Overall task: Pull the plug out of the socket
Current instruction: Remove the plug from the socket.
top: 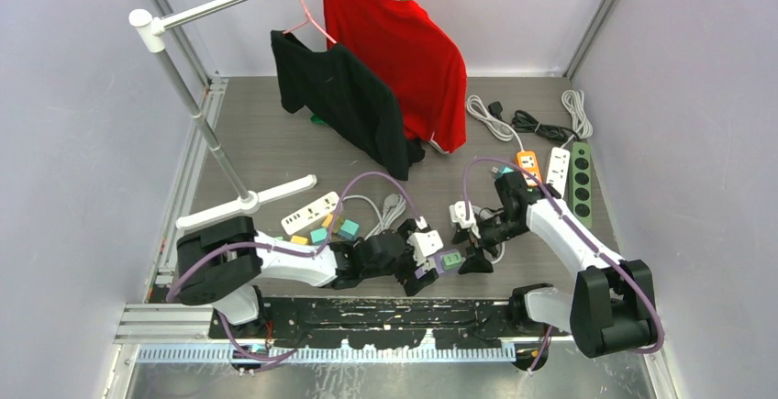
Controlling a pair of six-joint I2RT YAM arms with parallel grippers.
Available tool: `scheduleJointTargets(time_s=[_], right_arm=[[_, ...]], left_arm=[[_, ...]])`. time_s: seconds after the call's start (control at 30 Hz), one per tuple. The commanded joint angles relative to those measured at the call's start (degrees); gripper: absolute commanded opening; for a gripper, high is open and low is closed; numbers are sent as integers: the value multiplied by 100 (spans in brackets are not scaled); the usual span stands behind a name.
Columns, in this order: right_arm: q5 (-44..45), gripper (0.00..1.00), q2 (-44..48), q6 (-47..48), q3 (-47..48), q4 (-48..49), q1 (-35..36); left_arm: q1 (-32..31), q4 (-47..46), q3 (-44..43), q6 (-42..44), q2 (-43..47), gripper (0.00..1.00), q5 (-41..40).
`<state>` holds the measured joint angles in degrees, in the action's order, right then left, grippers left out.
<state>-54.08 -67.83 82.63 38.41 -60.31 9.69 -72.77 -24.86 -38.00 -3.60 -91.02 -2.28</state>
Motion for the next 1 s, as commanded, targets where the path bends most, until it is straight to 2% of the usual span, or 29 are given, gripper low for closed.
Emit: scheduleJointTargets(time_s=[0.0,0.23,0.37,0.53,0.9,0.97], right_arm=[[18,76,74,-330,-39,473,262],[190,64,20,-316,-88,545,454],[214,59,32,-84,-64,352,488],[216,52,81,226,-23,90,503],[195,52,136,451,92,-192,528],[148,52,142,443,130,-208,530]], left_arm=[[-35,-619,-105,138,-141,97,-16],[-35,-548,-155,1,-399,88,-61],[-38,-425,-234,-48,-530,78,-54],[-38,-346,-234,-70,-638,72,-152],[-35,-266,-342,-92,-743,53,-140],[-42,-244,-376,-108,-768,47,-92]])
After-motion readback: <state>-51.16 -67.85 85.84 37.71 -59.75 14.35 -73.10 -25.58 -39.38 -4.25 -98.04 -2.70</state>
